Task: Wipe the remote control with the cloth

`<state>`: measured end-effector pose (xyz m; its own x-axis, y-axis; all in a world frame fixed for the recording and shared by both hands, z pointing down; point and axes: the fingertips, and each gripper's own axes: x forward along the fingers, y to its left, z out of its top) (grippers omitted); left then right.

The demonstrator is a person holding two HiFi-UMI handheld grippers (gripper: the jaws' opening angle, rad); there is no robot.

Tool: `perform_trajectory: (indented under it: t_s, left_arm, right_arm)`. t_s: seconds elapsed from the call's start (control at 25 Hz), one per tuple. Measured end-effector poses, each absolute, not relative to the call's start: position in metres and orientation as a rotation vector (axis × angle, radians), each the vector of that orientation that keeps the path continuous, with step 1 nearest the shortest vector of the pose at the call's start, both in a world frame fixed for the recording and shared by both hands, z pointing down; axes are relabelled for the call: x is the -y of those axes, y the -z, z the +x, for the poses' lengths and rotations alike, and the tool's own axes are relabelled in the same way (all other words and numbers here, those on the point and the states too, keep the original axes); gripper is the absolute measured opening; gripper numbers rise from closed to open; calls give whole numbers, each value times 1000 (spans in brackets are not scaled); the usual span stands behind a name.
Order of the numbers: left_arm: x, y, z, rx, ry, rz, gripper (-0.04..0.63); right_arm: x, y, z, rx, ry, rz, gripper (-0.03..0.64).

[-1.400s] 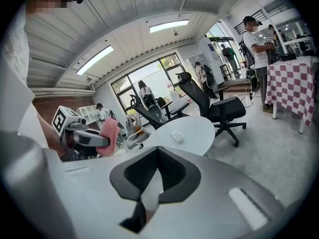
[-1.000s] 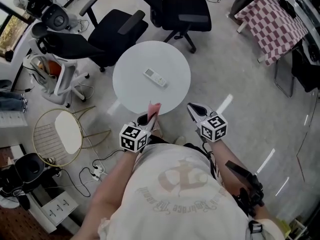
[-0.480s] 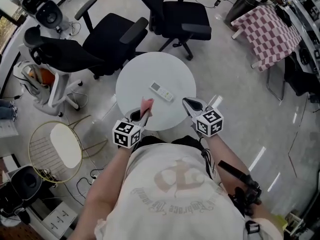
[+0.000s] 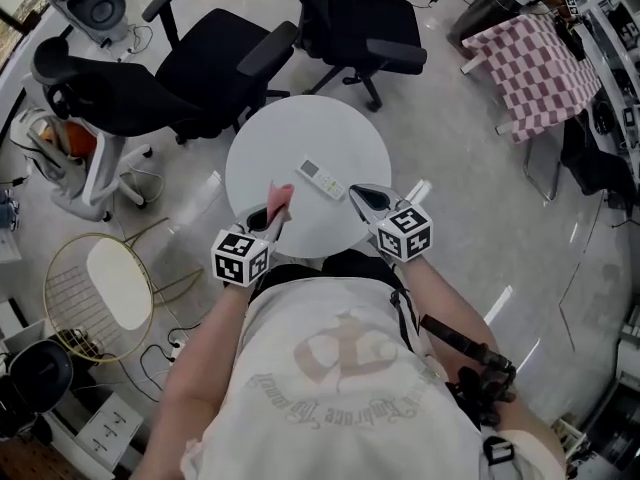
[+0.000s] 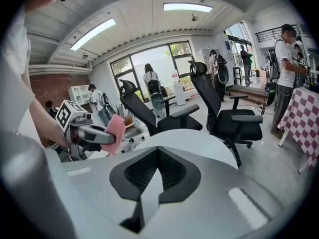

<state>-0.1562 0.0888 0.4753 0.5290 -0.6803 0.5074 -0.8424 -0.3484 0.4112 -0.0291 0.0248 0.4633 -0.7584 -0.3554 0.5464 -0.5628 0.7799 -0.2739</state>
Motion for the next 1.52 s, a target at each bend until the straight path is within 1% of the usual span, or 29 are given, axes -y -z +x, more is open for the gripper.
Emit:
perform_trajectory:
  t_s: [0.24, 0.52, 0.68, 0.92, 1.08, 1.16, 1.52]
  left_arm:
    - [-73, -482, -161, 1253, -353, 2076, 29]
    - [-59, -497, -148, 1253, -407, 2016, 29]
    - [-54, -514, -136, 1221, -430, 1986, 29]
    - [-47, -546, -135, 1179, -488, 1918, 30]
    - [-41, -567, -130, 1125, -554, 1914, 31]
    - [-39, -576, -126, 1077, -582, 1916, 31]
    - [-22, -600, -97, 908, -677, 1926, 31]
  right_arm:
    - [1, -481, -47, 2483, -616, 568, 6]
    - [33, -493, -64, 2491, -602, 411, 6]
    - [35, -516, -59, 2443, -582, 349, 6]
    - [25, -570, -45, 2310, -556, 334, 8]
    - [14, -599, -38, 2236, -550, 349, 71]
    - [7, -611, -37, 2201, -549, 355, 131]
    - [-15, -647, -37, 2093, -488, 286, 274]
